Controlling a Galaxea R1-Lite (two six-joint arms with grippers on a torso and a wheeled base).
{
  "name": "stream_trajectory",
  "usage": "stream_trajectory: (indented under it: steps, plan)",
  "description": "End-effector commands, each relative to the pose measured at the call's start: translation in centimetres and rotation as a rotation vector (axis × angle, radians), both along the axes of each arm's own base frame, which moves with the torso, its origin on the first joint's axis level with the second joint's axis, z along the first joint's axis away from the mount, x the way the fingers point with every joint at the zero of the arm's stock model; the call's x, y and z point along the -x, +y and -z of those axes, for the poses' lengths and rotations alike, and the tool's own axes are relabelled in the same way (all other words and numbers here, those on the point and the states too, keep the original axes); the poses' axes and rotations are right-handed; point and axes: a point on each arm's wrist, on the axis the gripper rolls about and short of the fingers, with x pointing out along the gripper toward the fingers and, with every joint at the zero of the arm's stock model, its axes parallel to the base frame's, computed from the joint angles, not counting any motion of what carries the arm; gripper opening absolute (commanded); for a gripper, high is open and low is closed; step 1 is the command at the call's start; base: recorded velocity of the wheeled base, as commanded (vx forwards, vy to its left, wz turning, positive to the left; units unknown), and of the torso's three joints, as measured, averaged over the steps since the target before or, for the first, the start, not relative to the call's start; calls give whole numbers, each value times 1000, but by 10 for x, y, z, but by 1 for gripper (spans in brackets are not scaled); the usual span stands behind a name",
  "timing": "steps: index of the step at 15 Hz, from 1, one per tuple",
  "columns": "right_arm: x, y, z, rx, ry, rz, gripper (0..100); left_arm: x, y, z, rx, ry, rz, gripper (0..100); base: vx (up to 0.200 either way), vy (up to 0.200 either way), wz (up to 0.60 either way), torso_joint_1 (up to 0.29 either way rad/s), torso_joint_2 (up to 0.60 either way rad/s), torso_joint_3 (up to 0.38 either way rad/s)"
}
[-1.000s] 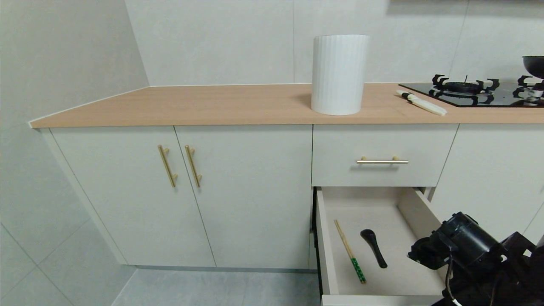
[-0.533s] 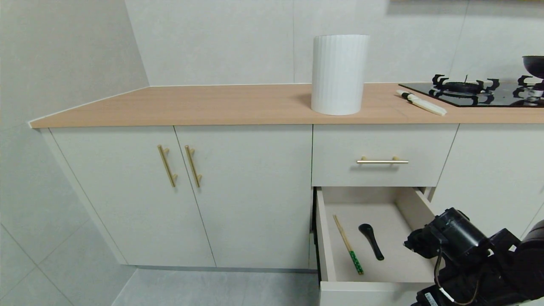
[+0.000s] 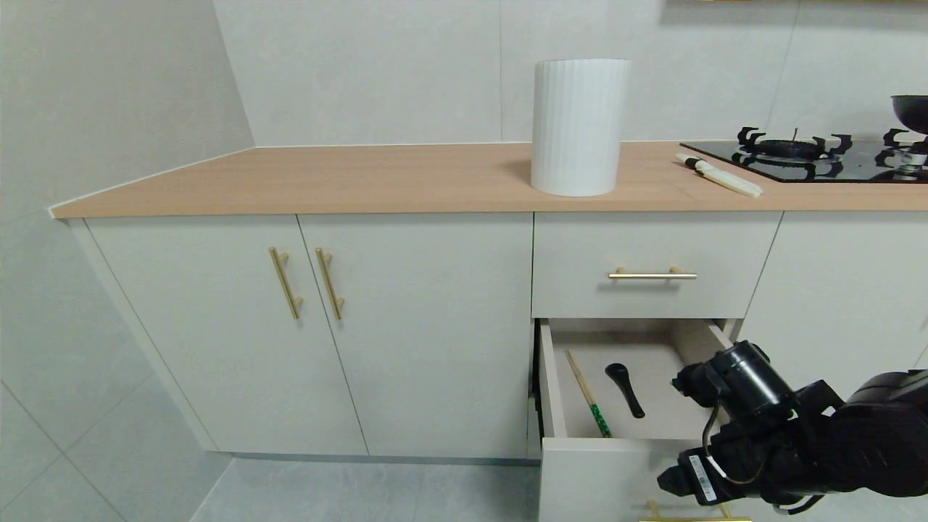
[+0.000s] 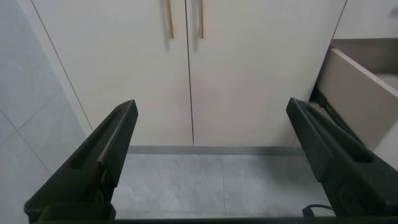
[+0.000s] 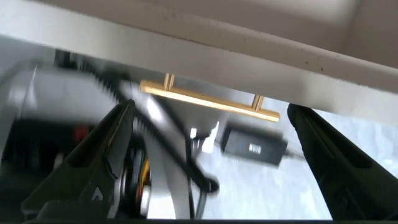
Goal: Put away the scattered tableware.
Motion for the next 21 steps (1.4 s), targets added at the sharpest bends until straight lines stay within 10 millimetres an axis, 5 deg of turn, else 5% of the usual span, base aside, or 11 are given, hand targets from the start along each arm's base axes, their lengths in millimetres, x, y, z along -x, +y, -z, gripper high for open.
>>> stream_trajectory:
  steps: [1,12,21]
  plan:
    - [-21,-2,14,4,1,40,100,0,0,0,0,0,0,100,0,0,0,0,0,0]
    - [-125,1,15,-48,-156,127,100,0,0,0,0,0,0,100,0,0,0,0,0,0]
    - [-174,-13,40,-72,-249,213,100,0,0,0,0,0,0,100,0,0,0,0,0,0]
